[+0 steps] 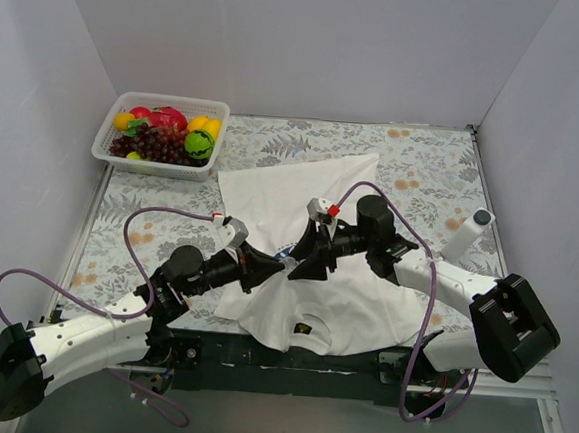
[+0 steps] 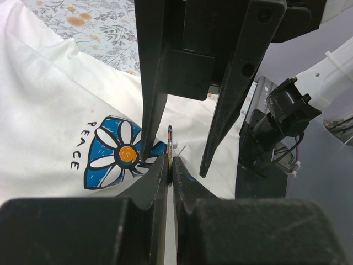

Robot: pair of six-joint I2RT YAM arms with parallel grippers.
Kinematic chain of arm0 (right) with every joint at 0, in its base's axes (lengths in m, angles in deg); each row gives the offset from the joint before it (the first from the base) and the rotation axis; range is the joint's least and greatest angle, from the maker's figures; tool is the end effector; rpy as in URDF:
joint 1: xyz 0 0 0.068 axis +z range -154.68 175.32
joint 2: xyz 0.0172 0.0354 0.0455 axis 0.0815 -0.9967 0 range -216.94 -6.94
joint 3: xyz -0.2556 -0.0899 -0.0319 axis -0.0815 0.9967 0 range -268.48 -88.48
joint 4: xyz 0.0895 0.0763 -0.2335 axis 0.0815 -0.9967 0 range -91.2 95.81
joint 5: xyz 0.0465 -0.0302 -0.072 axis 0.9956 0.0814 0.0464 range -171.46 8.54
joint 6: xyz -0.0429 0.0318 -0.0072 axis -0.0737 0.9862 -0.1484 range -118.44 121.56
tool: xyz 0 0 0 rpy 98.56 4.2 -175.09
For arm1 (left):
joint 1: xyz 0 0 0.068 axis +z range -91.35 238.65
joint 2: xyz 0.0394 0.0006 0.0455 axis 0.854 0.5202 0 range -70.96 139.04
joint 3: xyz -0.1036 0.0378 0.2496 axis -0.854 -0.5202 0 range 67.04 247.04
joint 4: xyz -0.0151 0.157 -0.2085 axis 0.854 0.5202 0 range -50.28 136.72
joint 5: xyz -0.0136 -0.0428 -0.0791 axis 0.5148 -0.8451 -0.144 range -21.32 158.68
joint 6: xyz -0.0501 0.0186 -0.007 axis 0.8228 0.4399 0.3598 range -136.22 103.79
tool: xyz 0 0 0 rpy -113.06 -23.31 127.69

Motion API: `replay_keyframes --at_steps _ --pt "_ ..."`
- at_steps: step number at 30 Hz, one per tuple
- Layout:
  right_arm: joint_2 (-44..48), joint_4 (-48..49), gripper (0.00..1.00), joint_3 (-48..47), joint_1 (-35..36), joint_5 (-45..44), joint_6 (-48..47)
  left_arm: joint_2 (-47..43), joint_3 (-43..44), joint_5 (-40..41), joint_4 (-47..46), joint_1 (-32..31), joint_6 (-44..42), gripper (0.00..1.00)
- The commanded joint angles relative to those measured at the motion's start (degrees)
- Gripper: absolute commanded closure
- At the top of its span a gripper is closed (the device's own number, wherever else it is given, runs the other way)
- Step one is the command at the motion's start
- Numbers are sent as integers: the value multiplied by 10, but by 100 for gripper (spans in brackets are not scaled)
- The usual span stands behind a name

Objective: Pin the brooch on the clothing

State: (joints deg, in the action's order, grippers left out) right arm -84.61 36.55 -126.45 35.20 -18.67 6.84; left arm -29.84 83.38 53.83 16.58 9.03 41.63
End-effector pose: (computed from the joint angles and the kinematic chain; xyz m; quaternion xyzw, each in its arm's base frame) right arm 0.1944 0.2036 0.2471 -0.5161 0.5189 0.5785 0.3601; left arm 0.1078 -0.1407 0.2358 0.0389 0.7158 -0.6120 0.3340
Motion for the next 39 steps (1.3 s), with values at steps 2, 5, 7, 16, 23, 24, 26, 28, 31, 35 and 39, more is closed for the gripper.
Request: replay_keyframes --at_steps 2,5,7,16,23,24,26,28,31,35,39 --pt "15 -23 47 -32 2 5 -23 -4 7 -11 -16 1 -6 100" --pt "11 -32 49 -46 2 16 -21 -1 7 -12 -18 1 -5 100" --pt "15 -38 50 -49 2 16 -24 -1 7 -12 -17 1 -4 100" --pt "16 -136 53 -72 -1 15 -91 -7 10 -11 -8 1 -6 100" --pt "19 -154 52 -76 -6 2 -100 -5 10 -18 -9 1 -5 100" --pt "16 -156 53 -77 -8 0 -100 -4 11 -19 -10 1 -5 100" --pt "16 -154 54 -77 -10 2 -98 -3 12 -21 -8 1 -5 100" --pt "14 -151 57 -78 -11 5 -94 -3 12 -21 -8 1 -4 100" --pt "12 -139 59 -78 -12 8 -83 -3 13 -24 -6 1 -5 100" --pt "10 -132 61 -82 -13 9 -77 -3 15 -21 -2 1 -5 100" --pt "-1 -133 63 -88 -13 18 -76 -5 17 -19 3 1 -7 100"
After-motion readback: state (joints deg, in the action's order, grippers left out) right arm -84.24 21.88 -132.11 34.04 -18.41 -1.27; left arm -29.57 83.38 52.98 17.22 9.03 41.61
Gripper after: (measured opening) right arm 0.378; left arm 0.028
